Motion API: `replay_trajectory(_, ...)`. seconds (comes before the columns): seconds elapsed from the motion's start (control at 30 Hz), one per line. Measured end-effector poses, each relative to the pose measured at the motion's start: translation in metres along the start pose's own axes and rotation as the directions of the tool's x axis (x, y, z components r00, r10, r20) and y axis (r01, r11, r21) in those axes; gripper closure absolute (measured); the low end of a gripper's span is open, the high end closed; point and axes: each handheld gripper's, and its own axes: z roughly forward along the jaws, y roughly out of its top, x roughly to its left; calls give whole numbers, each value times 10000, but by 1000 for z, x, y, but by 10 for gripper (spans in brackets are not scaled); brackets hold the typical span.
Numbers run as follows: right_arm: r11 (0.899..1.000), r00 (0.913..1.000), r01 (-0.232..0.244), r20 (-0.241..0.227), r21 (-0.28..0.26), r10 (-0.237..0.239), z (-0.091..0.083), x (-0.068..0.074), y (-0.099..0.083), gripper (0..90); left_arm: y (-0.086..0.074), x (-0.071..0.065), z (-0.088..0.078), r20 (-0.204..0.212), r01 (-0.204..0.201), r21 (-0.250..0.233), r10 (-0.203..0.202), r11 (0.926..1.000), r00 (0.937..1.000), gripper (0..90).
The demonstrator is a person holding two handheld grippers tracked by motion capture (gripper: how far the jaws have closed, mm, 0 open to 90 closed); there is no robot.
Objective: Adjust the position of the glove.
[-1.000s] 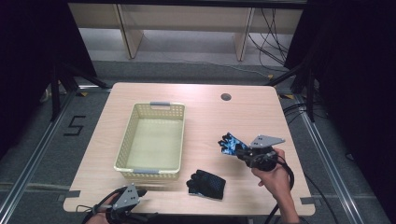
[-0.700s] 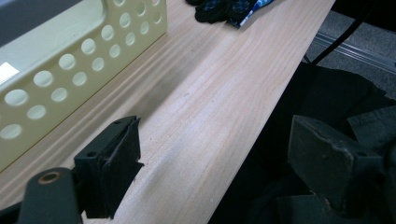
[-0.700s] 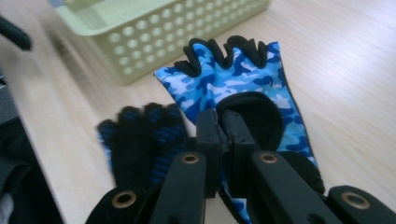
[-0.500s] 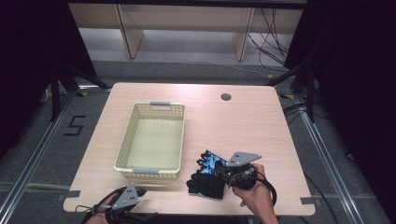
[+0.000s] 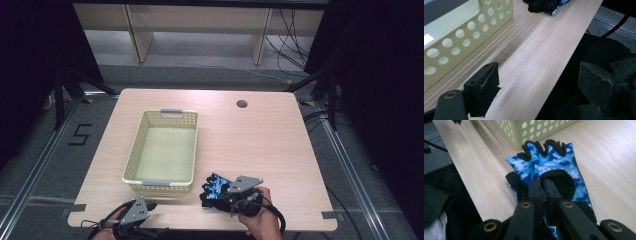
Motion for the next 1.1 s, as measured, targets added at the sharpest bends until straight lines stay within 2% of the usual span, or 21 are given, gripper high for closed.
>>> replay_trajectory(0.03, 9999, 9999, 147, 83, 33, -148, 2, 2, 0, 870, 0, -1, 1, 20, 129, -114, -129, 9999, 9999, 167)
replay_trajectory(0.1, 9999, 10000, 58, 74, 98, -58, 5, 5, -2, 869, 0, 0, 0, -47, -31, 5, 31, 10000, 10000, 167)
replay_trajectory(0.2, 9996, 9998, 199, -59, 202, -197, 7, 5, -3, 869, 0, 0, 0, -21, -14, -20, 14, 10000, 10000, 167)
replay_trajectory(0.3, 9997, 9999, -130, -5, 230, 130, 15, 8, -7, 865, 0, -1, 0, -14, -43, -32, 43, 10000, 10000, 167)
replay_trajectory(0.47, 9984, 10000, 34, -82, 557, -29, 21, 12, -8, 861, 0, -1, 0, 6, -7, -48, 7, 10000, 10000, 167)
replay_trajectory(0.5, 9974, 9996, -25, -261, 716, 44, 22, 12, -9, 857, 0, -1, 0, 34, 11, -29, -11, 10000, 10000, 167)
replay_trajectory(0.63, 9975, 9994, -164, -278, 689, 183, 25, 13, -11, 849, 0, -2, 1, 90, 106, -80, -106, 9999, 9999, 167)
replay_trajectory(0.67, 9979, 9996, -54, -280, 639, 72, 26, 12, -12, 829, -1, -1, 1, 107, 80, -50, -80, 10000, 9999, 167)
replay_trajectory(0.73, 9976, 9996, -138, -237, 676, 154, 27, 12, -12, 797, -1, -1, 1, 94, 92, -45, -92, 9999, 9999, 167)
replay_trajectory(0.77, 9983, 9982, -243, -531, 521, 271, 27, 11, -13, 738, 0, -1, 1, 66, 79, -41, -79, 10000, 9999, 167)
replay_trajectory(0.8, 9983, 9982, -243, -531, 521, 271, 27, 11, -13, 738, 0, -1, 1, 68, 36, -28, -36, 10000, 10000, 167)
replay_trajectory(0.83, 9995, 9974, -5, -723, 307, 27, 27, 9, -13, 711, -1, -1, 1, 108, 107, -25, -106, 9999, 9999, 167)
replay_trajectory(0.87, 9996, 9972, -123, -740, 250, 141, 23, 8, -14, 666, -1, -1, 1, 93, 111, -43, -110, 9999, 9999, 167)
replay_trajectory(0.9, 9974, 9966, -710, -421, -88, 706, 15, 5, -16, 604, -1, -2, 2, 93, 300, -196, -298, 9994, 9995, 167)
replay_trajectory(0.93, 9974, 9966, -710, -421, -88, 706, 15, 5, -16, 604, -1, -2, 2, 93, 300, -196, -298, 9994, 9995, 167)
replay_trajectory(0.97, 9923, 9928, -1177, -260, -388, 1167, 3, -3, -21, 587, -1, 0, 1, 66, -50, 45, 49, 10000, 10000, 167)
replay_trajectory(1.0, 9923, 9928, -1177, -260, -388, 1167, 3, -3, -21, 587, -1, 0, 1, 66, -50, 45, 49, 10000, 10000, 167)
replay_trajectory(1.03, 9882, 9897, -1420, -259, -566, 1407, -1, -8, -25, 574, -1, -1, 2, 78, 43, 49, -43, 10000, 10000, 167)
replay_trajectory(1.07, 9685, 9712, -2383, -117, -729, 2380, -10, -16, -35, 556, 1, -2, 3, 190, -44, -190, 47, 9998, 9998, 167)
replay_trajectory(1.1, 9685, 9712, -2383, -117, -729, 2380, -10, -16, -35, 556, 1, -2, 3, 190, -44, -190, 47, 9998, 9998, 168)
